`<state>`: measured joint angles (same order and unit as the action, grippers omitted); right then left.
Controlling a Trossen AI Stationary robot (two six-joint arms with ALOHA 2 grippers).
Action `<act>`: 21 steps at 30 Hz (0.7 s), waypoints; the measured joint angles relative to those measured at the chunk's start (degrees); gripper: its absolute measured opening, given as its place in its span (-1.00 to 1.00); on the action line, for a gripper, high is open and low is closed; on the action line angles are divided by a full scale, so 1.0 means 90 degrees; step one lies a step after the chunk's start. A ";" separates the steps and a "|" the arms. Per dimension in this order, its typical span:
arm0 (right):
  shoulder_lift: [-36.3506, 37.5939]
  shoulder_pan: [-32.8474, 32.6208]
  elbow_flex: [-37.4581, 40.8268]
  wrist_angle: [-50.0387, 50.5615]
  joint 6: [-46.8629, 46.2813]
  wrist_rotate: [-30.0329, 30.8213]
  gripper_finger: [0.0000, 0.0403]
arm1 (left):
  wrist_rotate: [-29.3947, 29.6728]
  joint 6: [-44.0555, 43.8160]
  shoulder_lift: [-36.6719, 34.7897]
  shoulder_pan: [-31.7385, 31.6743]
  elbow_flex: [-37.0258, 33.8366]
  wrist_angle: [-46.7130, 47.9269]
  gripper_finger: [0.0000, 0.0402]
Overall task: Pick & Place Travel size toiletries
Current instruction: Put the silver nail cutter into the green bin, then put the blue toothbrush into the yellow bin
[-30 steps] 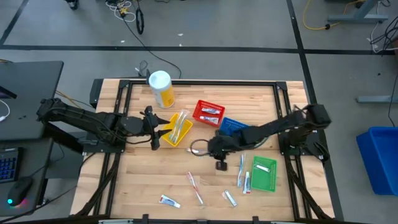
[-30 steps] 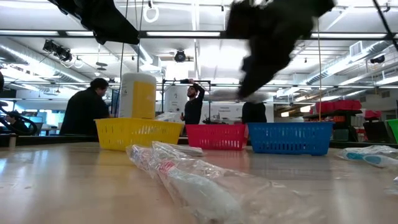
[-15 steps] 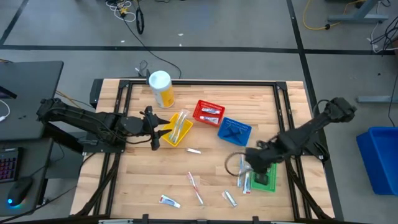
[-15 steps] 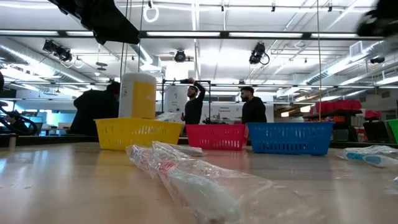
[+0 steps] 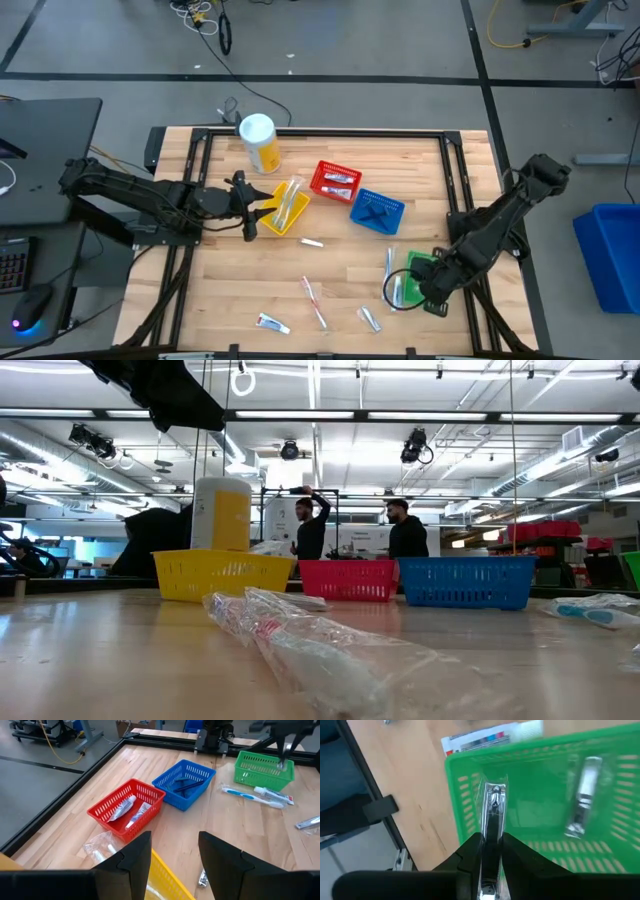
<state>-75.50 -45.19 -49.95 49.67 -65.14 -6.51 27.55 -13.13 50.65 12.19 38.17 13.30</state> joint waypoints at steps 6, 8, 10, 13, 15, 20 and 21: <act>0.0000 0.0017 0.0663 -0.0445 -0.0379 0.0182 -0.63 | 0.0002 0.0000 0.0000 0.0000 0.0000 -0.0102 -0.15; -0.0002 0.0017 0.0762 -0.0437 -0.0445 0.0214 -0.62 | 0.0002 -0.0002 0.0000 0.0000 0.0000 -0.0100 -0.15; -0.0002 0.0015 0.0786 -0.0404 -0.0419 0.0211 -0.60 | 0.0000 -0.0019 0.0000 0.0000 0.0000 -0.0100 -0.15; -0.0002 0.0017 0.0786 -0.0411 -0.0374 0.0212 -0.52 | -0.0017 -0.0022 0.0000 0.0000 0.0000 -0.0099 -0.15; -0.0002 0.0017 0.0786 -0.0420 -0.0353 0.0212 -0.45 | -0.0019 -0.0022 0.0000 0.0000 0.0000 -0.0098 -0.15; -0.0002 0.0038 0.0786 -0.0417 0.0034 0.0213 -0.29 | -0.0022 -0.0022 0.0000 0.0000 0.0000 -0.0098 -0.15; -0.0002 0.0070 0.0786 -0.0435 0.0185 0.0214 -0.27 | -0.0022 -0.0022 0.0000 0.0000 0.0000 -0.0098 -0.15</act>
<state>-75.53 -44.55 -42.87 45.76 -63.48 -4.58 27.36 -13.32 50.65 12.19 38.17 12.43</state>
